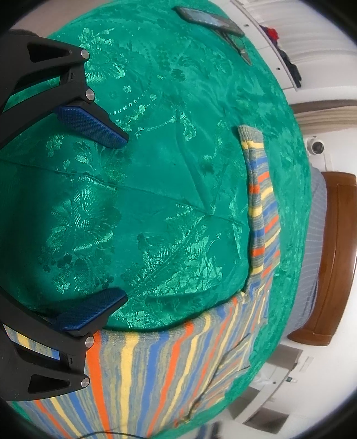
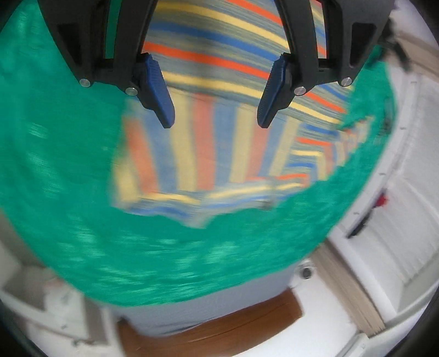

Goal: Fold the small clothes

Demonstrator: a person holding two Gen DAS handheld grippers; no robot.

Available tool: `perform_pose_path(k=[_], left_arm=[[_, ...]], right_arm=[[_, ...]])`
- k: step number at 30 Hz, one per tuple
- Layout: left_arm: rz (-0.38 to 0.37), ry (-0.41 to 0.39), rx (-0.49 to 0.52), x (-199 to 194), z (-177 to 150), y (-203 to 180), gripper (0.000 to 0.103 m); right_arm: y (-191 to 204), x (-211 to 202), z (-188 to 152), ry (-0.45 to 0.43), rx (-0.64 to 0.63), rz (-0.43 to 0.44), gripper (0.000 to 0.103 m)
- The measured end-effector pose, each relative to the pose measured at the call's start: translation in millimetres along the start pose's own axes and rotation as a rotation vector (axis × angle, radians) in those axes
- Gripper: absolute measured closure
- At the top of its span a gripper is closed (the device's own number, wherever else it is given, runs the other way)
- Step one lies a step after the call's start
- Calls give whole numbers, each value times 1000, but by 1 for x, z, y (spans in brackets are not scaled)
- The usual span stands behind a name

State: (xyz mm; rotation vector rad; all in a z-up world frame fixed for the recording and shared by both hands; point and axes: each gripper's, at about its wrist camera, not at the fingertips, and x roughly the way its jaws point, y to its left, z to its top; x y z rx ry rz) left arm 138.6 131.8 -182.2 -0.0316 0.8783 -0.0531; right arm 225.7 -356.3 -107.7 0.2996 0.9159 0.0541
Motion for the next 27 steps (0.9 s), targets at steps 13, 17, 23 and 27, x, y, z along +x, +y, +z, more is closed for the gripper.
perform_pose_path(k=[13, 17, 23, 27], left_arm=[[27, -5, 14, 4, -5, -4, 0], [30, -2, 15, 4, -5, -5, 0], [42, 0, 25, 5, -6, -6, 0], [41, 6, 23, 5, -5, -6, 0]], right_arm=[[-120, -70, -105, -152, 96, -289, 35], [-133, -73, -119, -193, 126, -282, 34], [-136, -70, -132, -256, 134, -267, 24], [-137, -61, -134, -238, 129, -259, 16]])
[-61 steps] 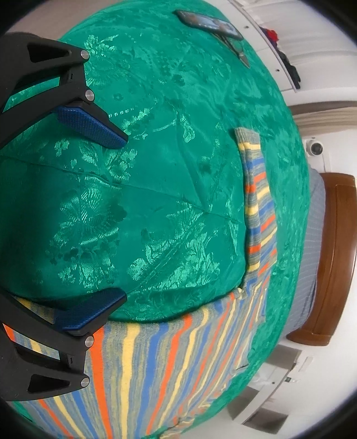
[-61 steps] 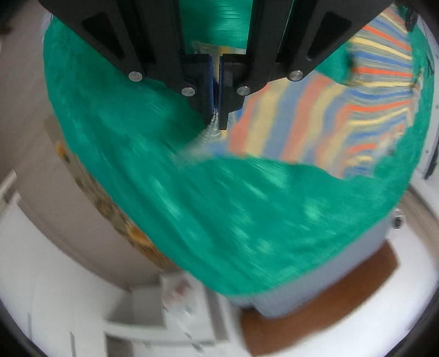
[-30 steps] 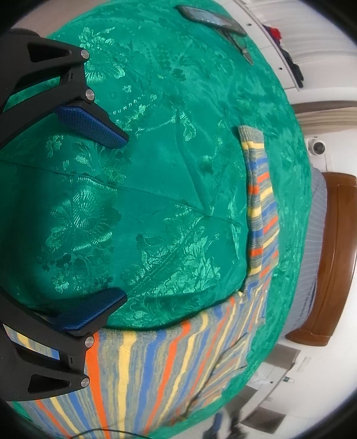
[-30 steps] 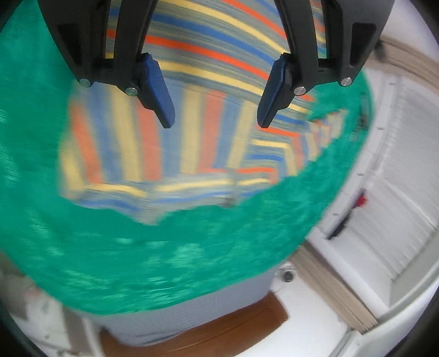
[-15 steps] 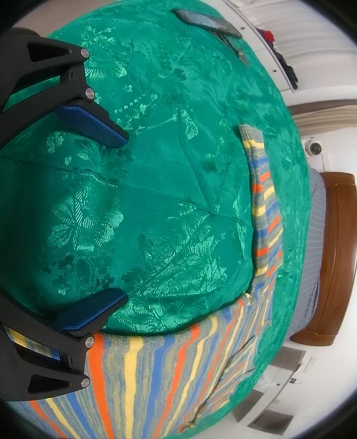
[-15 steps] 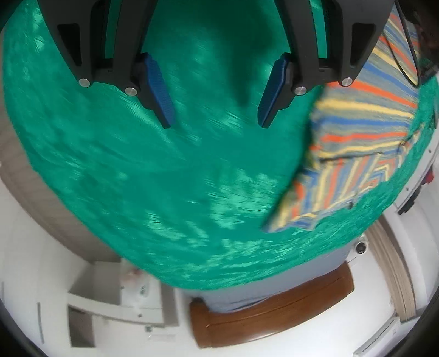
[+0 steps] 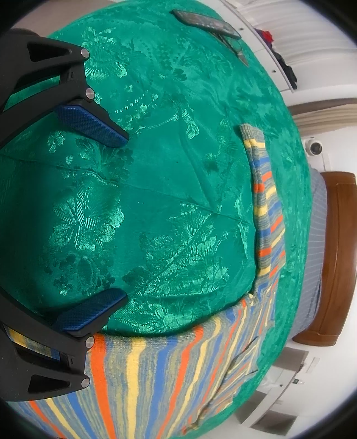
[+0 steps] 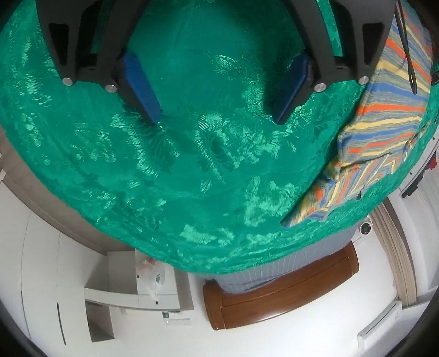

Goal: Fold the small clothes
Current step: 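Grasp the sleeve cuff with the left gripper and fold it over the body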

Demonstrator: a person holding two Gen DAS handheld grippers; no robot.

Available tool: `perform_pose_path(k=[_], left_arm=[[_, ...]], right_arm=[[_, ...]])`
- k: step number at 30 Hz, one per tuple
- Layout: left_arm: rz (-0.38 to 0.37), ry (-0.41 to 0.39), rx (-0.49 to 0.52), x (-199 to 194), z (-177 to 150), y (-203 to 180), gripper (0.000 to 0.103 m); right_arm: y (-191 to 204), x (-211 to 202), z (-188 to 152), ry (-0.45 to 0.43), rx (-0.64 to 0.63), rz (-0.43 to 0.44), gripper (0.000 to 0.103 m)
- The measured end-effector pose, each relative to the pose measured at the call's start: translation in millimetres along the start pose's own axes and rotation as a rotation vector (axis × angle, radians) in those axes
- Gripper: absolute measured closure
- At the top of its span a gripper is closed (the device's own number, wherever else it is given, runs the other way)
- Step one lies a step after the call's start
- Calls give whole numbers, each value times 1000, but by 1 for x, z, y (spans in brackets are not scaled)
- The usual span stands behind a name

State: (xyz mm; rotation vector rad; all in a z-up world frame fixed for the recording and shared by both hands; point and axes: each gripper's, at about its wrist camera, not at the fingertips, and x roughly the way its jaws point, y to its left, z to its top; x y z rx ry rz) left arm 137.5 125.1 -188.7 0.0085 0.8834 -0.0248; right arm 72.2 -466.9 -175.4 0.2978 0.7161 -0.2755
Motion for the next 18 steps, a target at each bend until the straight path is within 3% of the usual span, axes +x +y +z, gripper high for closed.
perform_pose_path(k=[3, 6, 10, 12, 14, 18], left_arm=[[-30, 42, -13, -4, 7, 4, 0], [-118, 49, -54, -14, 28, 21, 0], [-187, 33, -131, -18, 92, 63, 0], [-215, 70, -173, -5, 128, 88, 0], [-186, 110, -229, 16, 159, 116, 1], [-137, 181, -332, 58, 185, 154, 2]], right_arm=[[4, 4, -1, 0, -22, -9, 13], [5, 4, -3, 0, -26, -7, 12], [4, 5, -4, 0, -22, 0, 11], [5, 5, -4, 0, -24, -1, 11], [5, 5, -4, 0, -24, -2, 11], [6, 5, -4, 1, -28, -8, 11]])
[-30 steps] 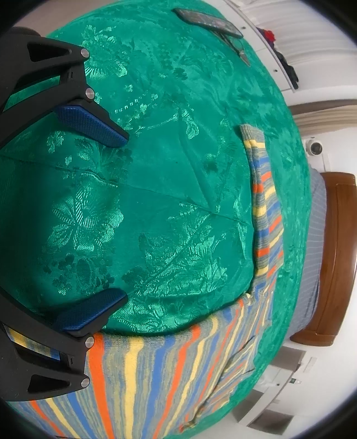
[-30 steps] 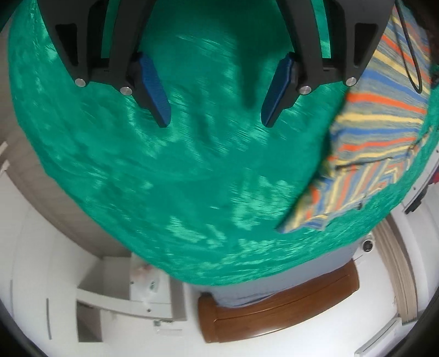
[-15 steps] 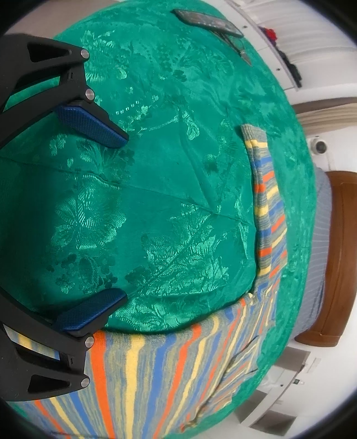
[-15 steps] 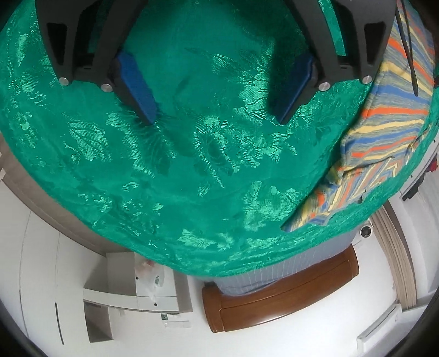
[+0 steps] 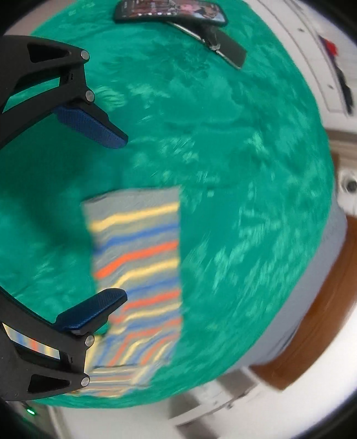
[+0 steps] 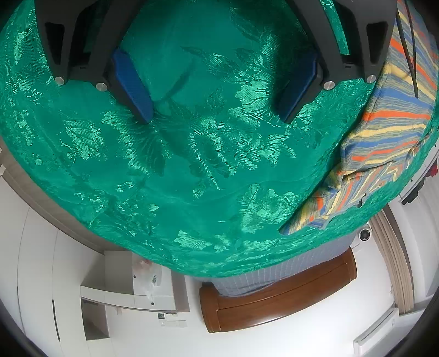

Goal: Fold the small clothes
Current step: 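Grasp the sleeve cuff with the left gripper and fold it over the body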

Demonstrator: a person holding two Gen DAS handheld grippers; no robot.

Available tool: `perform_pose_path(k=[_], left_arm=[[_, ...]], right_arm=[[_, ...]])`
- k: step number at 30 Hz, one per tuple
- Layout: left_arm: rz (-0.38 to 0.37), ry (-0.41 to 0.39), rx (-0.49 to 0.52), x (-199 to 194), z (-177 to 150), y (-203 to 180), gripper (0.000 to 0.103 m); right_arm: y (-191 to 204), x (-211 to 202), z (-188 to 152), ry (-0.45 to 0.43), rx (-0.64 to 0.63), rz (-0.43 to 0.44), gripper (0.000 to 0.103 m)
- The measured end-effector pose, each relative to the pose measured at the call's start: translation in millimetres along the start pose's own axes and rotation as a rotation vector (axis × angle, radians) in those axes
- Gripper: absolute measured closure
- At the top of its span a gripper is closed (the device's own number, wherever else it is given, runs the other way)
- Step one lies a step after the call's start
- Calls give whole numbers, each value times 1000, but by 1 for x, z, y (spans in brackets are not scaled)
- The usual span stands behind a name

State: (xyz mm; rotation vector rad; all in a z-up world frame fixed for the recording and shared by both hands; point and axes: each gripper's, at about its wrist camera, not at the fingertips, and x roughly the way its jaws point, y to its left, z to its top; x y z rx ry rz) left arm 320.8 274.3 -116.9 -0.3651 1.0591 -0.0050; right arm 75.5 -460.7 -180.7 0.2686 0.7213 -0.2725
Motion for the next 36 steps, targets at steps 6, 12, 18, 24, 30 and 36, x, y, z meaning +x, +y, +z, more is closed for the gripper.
perform_pose_path(k=[6, 12, 18, 24, 30, 36], left_arm=[[-3, 98, -32, 48, 5, -1, 19], [18, 102, 2, 63, 5, -18, 101], [31, -36, 139, 21, 43, -88, 101], [-83, -125, 454, -20, 39, -246, 101], [-143, -97, 737, -4, -42, -379, 101], [-117, -26, 867, 55, -122, -435, 96]], right_arm=[[1, 1, 0, 4, -10, -7, 10], [2, 1, -1, 4, -16, -15, 9], [3, 1, -1, 5, -15, -12, 9], [3, 1, -1, 5, -14, -12, 9], [3, 1, -1, 5, -13, -11, 9], [3, 0, -1, 5, -14, -11, 8]])
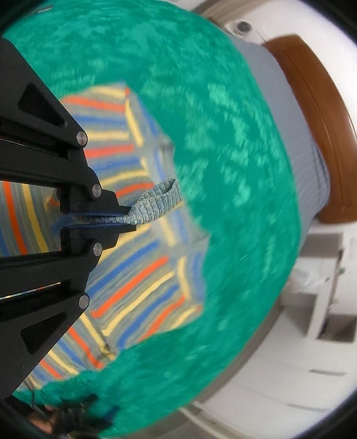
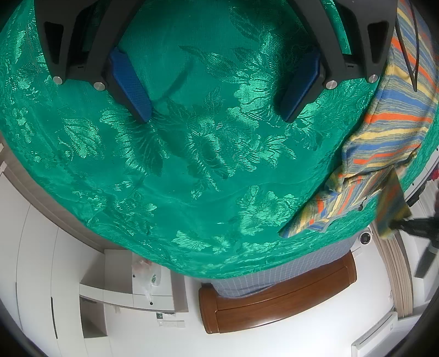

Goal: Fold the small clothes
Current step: 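Grasp the sleeve cuff with the left gripper and fold it over the body, then open the left gripper and withdraw from the folded sleeve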

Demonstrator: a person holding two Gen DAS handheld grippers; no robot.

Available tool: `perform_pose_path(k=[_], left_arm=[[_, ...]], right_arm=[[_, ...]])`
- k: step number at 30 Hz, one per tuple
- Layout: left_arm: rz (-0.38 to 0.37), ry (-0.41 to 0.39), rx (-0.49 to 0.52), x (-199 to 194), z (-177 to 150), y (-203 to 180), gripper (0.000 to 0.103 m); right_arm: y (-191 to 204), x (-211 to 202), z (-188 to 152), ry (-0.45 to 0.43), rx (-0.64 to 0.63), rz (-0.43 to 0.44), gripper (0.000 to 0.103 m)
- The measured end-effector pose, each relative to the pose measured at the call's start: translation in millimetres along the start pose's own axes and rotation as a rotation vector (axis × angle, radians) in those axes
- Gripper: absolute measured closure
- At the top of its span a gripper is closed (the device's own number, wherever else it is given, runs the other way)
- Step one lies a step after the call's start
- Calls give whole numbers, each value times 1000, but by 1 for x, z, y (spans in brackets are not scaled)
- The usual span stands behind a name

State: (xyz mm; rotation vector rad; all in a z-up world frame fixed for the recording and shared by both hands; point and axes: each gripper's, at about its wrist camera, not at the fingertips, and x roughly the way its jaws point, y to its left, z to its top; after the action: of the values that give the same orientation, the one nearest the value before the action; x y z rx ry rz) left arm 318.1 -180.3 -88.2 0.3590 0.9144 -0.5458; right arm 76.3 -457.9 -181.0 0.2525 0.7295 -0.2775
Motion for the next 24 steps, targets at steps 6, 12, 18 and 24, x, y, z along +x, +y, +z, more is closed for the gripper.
perform_pose_path(k=[6, 12, 18, 24], left_arm=[[-11, -49, 28, -17, -32, -6, 31], [34, -100, -101, -67, -75, 95, 31], [68, 30, 32, -52, -133, 125, 31], [198, -4, 40, -9, -128, 115, 42]], right_arm=[[0, 0, 0, 0, 0, 1, 8], [3, 1, 1, 3, -6, 2, 7], [3, 2, 2, 5, -11, -2, 7], [4, 2, 2, 7, -18, -13, 7]])
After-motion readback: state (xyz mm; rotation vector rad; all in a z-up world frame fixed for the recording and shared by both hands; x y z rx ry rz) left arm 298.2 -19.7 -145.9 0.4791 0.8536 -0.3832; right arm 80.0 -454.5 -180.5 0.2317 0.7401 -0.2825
